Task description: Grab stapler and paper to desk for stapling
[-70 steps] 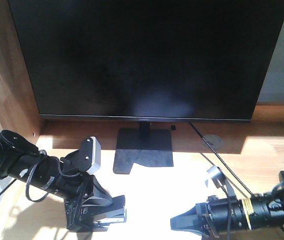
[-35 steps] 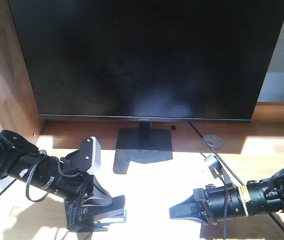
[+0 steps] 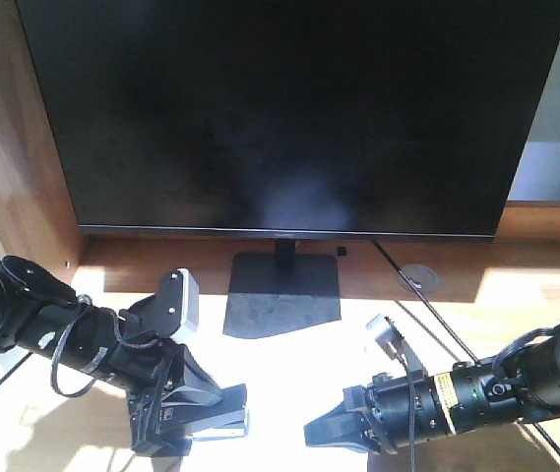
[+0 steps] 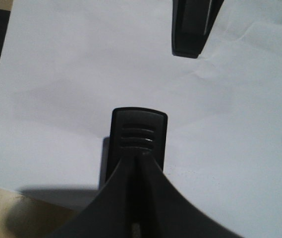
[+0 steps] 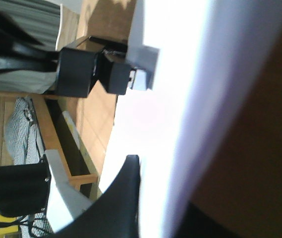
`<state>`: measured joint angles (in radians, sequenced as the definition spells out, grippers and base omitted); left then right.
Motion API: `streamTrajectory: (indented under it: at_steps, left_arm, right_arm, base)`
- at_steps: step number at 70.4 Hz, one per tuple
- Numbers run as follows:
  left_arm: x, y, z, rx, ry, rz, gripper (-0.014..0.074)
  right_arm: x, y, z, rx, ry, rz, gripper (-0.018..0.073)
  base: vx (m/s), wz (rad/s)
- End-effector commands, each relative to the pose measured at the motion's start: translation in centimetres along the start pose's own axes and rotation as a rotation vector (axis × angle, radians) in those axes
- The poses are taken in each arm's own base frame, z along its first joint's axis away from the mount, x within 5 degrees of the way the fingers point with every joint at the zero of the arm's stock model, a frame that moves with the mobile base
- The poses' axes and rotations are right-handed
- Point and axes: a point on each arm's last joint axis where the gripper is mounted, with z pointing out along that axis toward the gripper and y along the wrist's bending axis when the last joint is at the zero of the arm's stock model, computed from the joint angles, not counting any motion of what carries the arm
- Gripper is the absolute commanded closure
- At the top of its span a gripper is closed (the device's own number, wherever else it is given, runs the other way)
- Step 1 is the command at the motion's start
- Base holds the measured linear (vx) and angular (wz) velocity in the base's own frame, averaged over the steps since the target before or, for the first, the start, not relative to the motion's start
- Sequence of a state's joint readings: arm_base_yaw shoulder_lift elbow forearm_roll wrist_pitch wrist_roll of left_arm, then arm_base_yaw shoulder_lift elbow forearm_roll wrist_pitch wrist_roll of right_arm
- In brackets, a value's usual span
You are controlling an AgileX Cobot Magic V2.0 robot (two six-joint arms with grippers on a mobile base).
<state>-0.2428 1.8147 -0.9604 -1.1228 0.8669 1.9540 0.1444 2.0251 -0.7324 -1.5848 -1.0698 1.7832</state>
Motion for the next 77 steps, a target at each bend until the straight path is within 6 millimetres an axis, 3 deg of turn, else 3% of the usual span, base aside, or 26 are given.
streamTrajectory:
  at_steps: [1,77]
  left_arm:
    - [-1.83,-0.17,-1.22,-0.015,-0.072,0.011,0.0603]
    - [-1.84,-0.19,-1.22,-0.013,-0.072,0.011,0.0603]
  right_arm:
    - [-0.91,1.37,-0.53,-0.045,-0.047,-0.034,0.0561]
    - [-1.03,1.33,-0.53,-0.041,-0.061,-0.031,0.0561]
  base:
    - [0.00,0.00]
    - [0.00,0.00]
